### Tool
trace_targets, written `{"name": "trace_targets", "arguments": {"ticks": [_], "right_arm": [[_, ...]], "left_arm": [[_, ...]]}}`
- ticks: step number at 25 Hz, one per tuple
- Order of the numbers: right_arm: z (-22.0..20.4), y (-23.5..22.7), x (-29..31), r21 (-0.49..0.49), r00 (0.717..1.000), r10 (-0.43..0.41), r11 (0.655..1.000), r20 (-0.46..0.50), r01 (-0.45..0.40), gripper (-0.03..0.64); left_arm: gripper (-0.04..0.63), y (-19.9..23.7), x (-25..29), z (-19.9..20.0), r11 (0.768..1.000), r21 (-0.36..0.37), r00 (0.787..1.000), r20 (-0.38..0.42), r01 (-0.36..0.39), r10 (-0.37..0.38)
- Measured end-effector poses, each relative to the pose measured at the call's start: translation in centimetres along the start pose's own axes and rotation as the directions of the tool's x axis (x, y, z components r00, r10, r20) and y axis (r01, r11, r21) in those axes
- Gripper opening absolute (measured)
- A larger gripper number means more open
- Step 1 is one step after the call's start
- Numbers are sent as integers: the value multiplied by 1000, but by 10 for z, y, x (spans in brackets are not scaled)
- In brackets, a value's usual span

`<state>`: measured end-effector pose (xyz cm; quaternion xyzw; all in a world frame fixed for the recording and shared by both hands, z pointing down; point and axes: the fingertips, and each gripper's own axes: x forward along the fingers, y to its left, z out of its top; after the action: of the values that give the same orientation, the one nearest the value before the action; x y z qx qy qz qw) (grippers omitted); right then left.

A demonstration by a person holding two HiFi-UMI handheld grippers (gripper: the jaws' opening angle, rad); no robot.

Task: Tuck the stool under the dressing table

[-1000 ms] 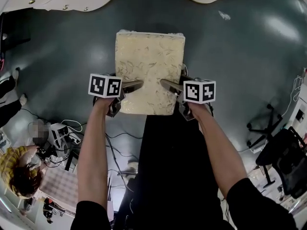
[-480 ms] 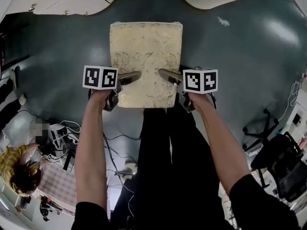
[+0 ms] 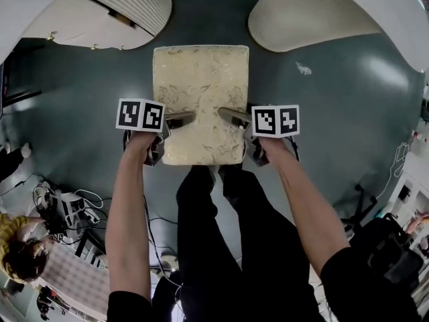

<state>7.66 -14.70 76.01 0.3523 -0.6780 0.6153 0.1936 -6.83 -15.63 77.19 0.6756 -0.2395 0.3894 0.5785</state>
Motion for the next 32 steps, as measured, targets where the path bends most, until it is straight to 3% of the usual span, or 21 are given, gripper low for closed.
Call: {"name": "trace_targets", "arguments": {"ticks": [5,13,22,32], "right_arm": [[50,-6,8,0,998,2,1000,66,-2,337],[139,-45,40,33,996,-2,999,93,-1,337],[139,-35,23,71,988,-51,997,148,41,339],[143,-31,16,31,982,-58,998,179,53,339]], "left_arm": [[543,6,-2,54,999,37,999,43,-27,25],[546,30,26,156,998,63,998,55,-26,22],[551,16,14,163,991,134,992,129,-7,-11],[557,10,12,163,991,132,976,214,13,-41]]}}
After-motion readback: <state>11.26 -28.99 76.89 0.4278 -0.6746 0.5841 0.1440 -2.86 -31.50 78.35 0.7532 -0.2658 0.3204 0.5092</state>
